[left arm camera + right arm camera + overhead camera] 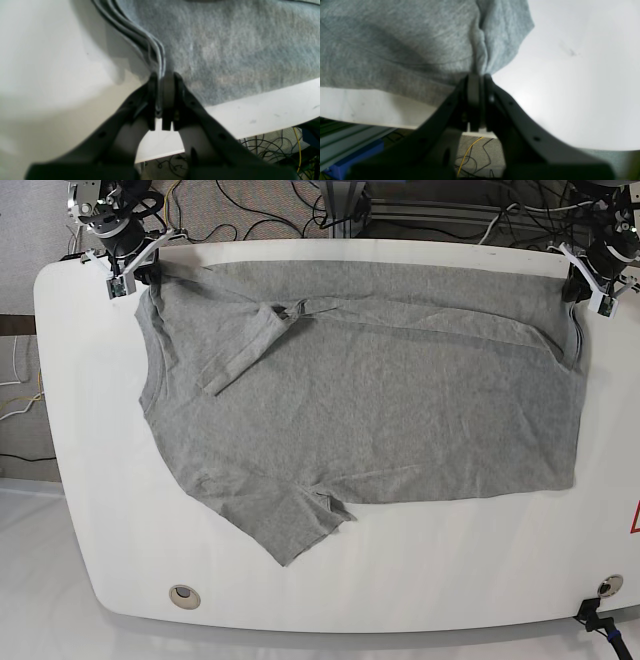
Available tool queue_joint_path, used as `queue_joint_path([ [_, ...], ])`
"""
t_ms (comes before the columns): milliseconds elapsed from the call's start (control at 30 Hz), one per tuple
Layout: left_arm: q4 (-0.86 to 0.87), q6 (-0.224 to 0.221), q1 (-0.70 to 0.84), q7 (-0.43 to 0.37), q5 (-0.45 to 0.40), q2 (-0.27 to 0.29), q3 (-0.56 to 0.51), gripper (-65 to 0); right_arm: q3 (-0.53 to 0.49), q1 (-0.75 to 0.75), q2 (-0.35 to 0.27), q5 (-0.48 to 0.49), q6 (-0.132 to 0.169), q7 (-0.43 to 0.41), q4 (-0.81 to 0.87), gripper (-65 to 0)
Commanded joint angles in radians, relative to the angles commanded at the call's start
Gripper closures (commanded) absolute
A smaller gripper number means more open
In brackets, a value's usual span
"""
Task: Fold the T-shirt properly
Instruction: 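Drag the held edge away from the hem to straighten the shirt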
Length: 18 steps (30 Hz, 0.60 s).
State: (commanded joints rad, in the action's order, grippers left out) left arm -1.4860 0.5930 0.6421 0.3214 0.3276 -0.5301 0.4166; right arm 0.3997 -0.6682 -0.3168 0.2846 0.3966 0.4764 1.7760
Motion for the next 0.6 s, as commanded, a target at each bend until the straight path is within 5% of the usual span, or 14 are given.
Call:
queue_joint_path([
  [67,-0.015,0.008,-0.003,0.028,0.000,-0.002,0.003,-3.0,0.002,-0.002,0.000,0.000,-0.003,0.000,0.000,0.0],
  [133,-0.052,0.023,0.000,0.038,0.000,0.000,0.026,-20.1,0.011,-0.002,0.000,0.000,-0.003,0.000,0.002,-4.7],
  [233,-0.069,0.025,-0.005,0.060,0.000,0.003,0.080,-34.8,0.038,-0.002,0.029,0.000,-0.003,0.000,0.031,-11.2],
  [600,-0.169,0.026,-0.054,0.064,0.000,0.003,0.132,-40.0,0.080,0.025,0.046,0.000,-0.002,0.066,0.192,-26.5],
])
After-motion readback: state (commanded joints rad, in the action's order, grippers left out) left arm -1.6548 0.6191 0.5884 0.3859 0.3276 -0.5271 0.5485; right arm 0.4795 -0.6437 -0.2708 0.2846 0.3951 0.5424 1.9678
